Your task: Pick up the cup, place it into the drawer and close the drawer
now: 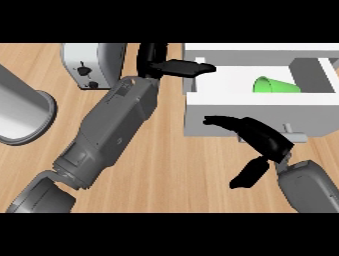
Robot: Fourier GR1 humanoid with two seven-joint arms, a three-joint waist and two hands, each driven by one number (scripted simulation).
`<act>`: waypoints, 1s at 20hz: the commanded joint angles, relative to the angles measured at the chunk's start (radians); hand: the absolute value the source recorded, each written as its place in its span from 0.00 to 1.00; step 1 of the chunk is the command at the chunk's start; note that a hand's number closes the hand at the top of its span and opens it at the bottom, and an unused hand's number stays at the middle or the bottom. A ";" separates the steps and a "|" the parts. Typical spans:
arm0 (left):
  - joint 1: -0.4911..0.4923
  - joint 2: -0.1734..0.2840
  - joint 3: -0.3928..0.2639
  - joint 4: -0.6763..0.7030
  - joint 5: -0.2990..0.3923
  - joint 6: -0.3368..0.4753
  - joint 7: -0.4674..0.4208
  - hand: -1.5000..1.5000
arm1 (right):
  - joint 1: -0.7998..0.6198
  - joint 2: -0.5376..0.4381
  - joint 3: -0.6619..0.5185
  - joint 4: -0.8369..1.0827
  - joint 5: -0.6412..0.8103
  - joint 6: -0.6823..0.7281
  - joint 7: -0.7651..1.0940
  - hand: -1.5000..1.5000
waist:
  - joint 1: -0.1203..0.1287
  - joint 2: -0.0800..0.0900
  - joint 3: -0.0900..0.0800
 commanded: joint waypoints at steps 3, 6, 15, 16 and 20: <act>0.074 0.045 0.017 -0.074 0.009 -0.038 -0.004 0.00 | -0.102 0.025 0.061 0.376 0.166 -0.079 -0.154 1.00 | 0.051 -0.001 0.001; 0.157 0.074 0.011 -0.131 0.013 -0.084 -0.003 0.00 | -0.180 0.071 0.012 0.557 0.190 -0.173 -0.201 1.00 | 0.077 -0.003 0.001; 0.236 0.125 -0.003 -0.237 0.019 -0.138 0.049 0.00 | -0.435 0.052 -0.187 0.889 0.126 -0.291 -0.407 1.00 | 0.124 0.012 0.004; 0.229 0.175 0.015 -0.230 0.028 -0.165 0.064 0.00 | -0.501 -0.004 -0.222 0.896 0.101 -0.238 -0.405 1.00 | 0.128 0.017 0.004; 0.275 0.175 0.000 -0.266 0.026 -0.185 0.063 0.00 | -0.576 -0.032 -0.279 0.974 0.089 -0.294 -0.402 1.00 | 0.156 0.024 0.004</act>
